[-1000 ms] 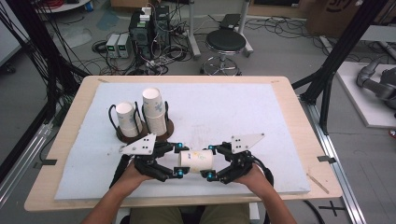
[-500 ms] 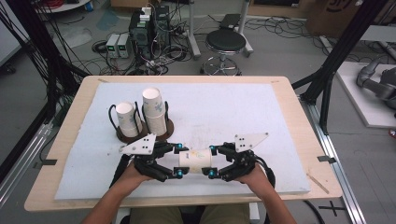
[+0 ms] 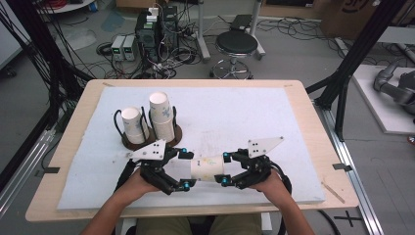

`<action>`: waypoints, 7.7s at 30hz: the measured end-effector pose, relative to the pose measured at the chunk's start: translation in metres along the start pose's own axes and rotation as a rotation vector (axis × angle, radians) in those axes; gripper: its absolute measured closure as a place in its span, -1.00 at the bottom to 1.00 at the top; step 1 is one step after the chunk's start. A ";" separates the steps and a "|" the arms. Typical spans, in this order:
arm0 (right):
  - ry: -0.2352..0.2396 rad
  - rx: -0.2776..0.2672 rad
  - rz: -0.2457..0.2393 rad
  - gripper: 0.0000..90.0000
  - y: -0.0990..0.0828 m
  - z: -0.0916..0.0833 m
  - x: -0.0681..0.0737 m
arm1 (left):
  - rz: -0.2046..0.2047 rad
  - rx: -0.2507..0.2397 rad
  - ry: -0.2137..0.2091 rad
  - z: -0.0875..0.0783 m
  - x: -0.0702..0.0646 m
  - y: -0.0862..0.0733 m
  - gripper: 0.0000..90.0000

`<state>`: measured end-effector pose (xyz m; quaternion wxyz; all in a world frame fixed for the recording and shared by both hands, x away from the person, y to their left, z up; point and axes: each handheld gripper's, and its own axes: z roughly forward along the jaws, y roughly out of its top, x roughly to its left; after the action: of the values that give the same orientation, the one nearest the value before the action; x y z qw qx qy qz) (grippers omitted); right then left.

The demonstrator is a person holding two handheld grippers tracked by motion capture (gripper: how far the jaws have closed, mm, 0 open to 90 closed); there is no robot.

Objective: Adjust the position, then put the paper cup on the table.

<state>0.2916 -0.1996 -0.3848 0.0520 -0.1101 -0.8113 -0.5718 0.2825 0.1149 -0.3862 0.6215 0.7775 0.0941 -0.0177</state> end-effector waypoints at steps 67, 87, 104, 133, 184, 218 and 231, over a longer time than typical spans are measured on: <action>-0.138 0.829 -0.290 -0.25 0.099 0.054 0.019 | 0.119 0.419 0.047 0.033 0.001 0.025 -0.44; -0.118 0.840 -0.291 -0.27 0.097 0.058 0.021 | 0.105 0.436 0.016 0.039 0.003 0.021 -0.19; -0.200 0.430 -0.137 -0.51 0.084 0.014 0.009 | 0.004 0.293 0.093 0.024 0.015 -0.003 -0.22; -0.667 -0.006 0.118 -0.51 -0.028 -0.078 -0.004 | -0.003 -0.035 0.317 -0.018 0.026 -0.021 -0.24; -0.821 -0.040 0.124 -0.51 -0.048 -0.102 -0.003 | -0.029 -0.131 0.427 0.053 0.069 -0.012 -0.25; -0.808 -0.047 0.120 -0.51 -0.046 -0.102 -0.002 | -0.108 0.271 0.494 0.097 0.080 -0.030 -0.25; -0.803 -0.038 0.125 -0.51 -0.047 -0.102 -0.002 | -0.119 0.285 0.483 0.093 0.074 -0.035 -0.60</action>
<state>0.2777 -0.3105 -0.3940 -0.2364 -0.3747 -0.7482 -0.4939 0.3573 0.0413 -0.4515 0.4636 0.8318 0.2814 0.1183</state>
